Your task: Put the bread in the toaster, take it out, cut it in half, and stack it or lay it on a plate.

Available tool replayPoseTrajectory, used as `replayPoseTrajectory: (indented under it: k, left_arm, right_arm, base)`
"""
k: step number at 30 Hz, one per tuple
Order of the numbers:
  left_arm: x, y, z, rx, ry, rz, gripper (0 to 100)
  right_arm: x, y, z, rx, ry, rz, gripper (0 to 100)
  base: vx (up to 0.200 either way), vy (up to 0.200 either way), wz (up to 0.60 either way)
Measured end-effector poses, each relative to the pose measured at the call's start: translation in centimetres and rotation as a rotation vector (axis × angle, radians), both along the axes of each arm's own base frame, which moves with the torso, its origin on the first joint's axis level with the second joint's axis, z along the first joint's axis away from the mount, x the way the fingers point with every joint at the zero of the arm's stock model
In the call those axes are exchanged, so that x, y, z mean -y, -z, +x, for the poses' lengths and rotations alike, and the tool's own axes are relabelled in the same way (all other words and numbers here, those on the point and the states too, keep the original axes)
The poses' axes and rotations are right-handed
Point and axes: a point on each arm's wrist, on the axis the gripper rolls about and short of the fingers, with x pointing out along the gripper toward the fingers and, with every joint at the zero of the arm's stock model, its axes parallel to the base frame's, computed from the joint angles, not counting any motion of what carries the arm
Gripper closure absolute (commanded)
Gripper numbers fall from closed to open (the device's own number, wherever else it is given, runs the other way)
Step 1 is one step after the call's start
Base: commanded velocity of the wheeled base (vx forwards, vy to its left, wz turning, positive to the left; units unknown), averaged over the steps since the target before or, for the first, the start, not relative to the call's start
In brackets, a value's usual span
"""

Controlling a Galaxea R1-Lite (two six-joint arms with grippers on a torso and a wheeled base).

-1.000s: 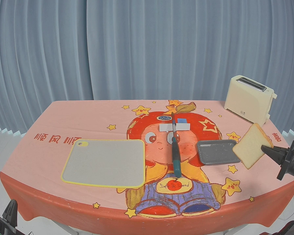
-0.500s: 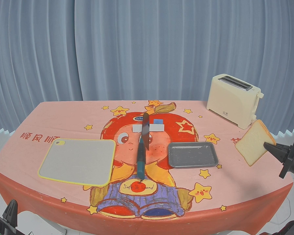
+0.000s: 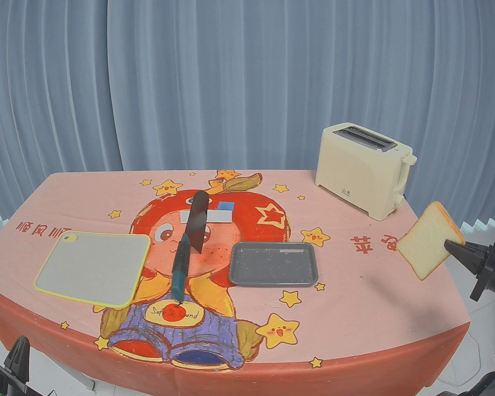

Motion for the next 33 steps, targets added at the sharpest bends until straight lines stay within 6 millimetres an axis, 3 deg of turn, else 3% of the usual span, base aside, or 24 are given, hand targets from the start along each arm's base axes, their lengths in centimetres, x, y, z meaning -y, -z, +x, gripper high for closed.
replayPoseTrajectory:
  k: [10, 19, 33]
  left_arm:
    - [0.00, 0.00, 0.00, 0.000, 0.000, 0.001, 100]
    - [0.00, 0.00, 0.00, 0.000, 0.000, 0.000, 100]
    - [0.00, 0.00, 0.00, 0.000, 0.000, -0.005, 100]
  right_arm:
    - [0.01, -0.05, -0.01, 0.003, 0.001, 0.001, 100]
    - [0.01, -0.15, 0.00, 0.008, 0.001, 0.001, 100]
    - [0.01, -0.35, -0.06, 0.024, -0.004, -0.008, 100]
  base:
    - [0.000, 0.000, 0.00]
    - [0.000, -0.200, 0.00]
    - [0.000, 0.000, 0.00]
